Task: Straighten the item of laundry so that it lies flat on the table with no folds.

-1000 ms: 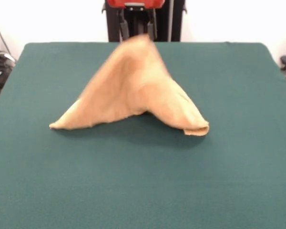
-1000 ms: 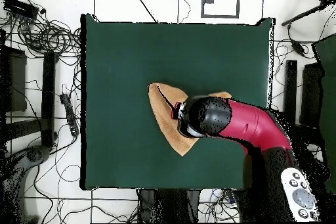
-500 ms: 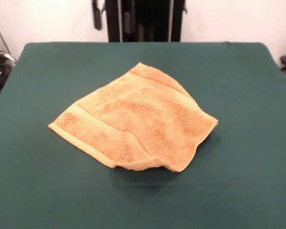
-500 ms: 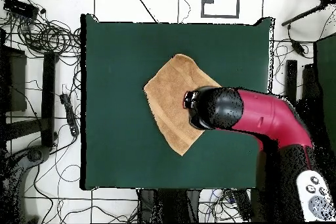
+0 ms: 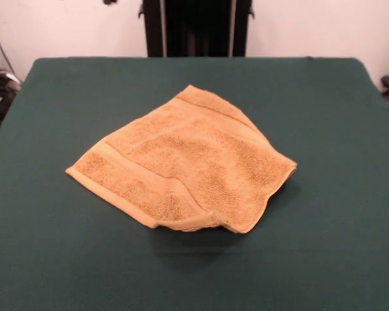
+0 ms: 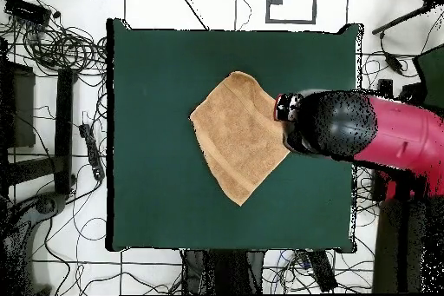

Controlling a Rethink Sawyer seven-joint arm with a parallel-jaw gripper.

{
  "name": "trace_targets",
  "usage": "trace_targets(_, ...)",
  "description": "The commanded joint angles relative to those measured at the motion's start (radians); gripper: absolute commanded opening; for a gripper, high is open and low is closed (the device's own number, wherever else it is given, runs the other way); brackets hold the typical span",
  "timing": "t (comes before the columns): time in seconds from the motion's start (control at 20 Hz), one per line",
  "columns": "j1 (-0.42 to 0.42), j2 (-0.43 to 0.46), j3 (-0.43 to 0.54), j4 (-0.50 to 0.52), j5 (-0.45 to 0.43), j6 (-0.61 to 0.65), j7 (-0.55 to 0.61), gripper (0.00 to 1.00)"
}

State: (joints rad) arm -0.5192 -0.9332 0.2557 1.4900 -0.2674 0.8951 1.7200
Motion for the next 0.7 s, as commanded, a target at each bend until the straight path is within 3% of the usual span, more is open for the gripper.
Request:
trace_targets(0.05,0.021,-0.106,0.070,0.317,0.014,-0.139,-0.069,1.00)
trace_targets(0.3,0.053,-0.058,0.079,0.419,0.075,-0.080,-0.008,1.00)
trace_targets(0.7,0.093,0.033,0.091,0.456,0.107,-0.241,0.075,1.00)
